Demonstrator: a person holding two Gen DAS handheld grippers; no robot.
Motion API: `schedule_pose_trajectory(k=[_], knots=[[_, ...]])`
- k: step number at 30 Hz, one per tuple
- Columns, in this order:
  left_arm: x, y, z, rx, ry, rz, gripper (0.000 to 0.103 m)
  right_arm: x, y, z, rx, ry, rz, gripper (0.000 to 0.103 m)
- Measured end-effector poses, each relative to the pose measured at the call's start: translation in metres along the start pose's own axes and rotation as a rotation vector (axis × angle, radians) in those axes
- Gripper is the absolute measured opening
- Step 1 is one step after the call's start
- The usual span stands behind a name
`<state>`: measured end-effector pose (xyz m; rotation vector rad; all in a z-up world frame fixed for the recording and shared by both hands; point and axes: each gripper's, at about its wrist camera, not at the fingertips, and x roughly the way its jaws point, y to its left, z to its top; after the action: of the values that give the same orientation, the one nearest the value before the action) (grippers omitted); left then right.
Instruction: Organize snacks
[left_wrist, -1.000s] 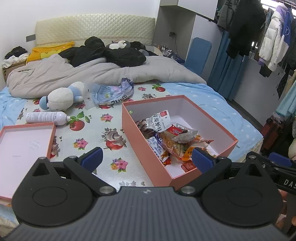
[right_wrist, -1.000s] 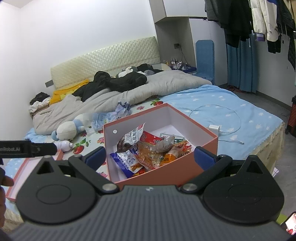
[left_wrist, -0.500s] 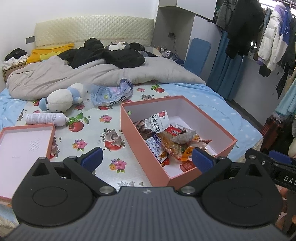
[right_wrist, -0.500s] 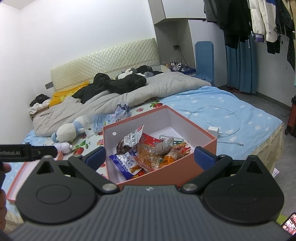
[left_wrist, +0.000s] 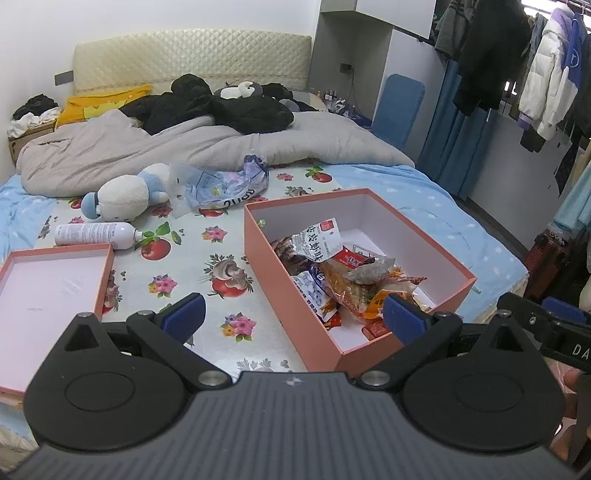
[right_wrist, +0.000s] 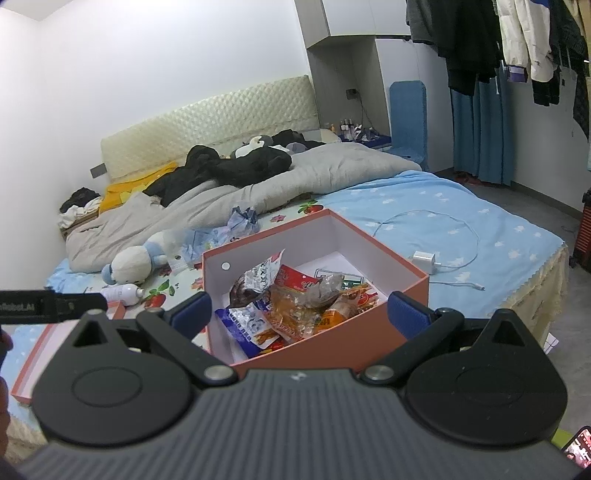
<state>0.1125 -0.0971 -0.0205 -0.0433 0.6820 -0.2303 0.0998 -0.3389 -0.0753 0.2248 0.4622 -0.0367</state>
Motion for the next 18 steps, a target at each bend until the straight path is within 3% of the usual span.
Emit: schedule_pose_trajectory(k=[18], knots=[[0.0,-0.0029,0.0011,-0.001,0.004,-0.006,0.103,0.0002,-0.0043,0.0048,0.008,-0.007,0.0,0.103]])
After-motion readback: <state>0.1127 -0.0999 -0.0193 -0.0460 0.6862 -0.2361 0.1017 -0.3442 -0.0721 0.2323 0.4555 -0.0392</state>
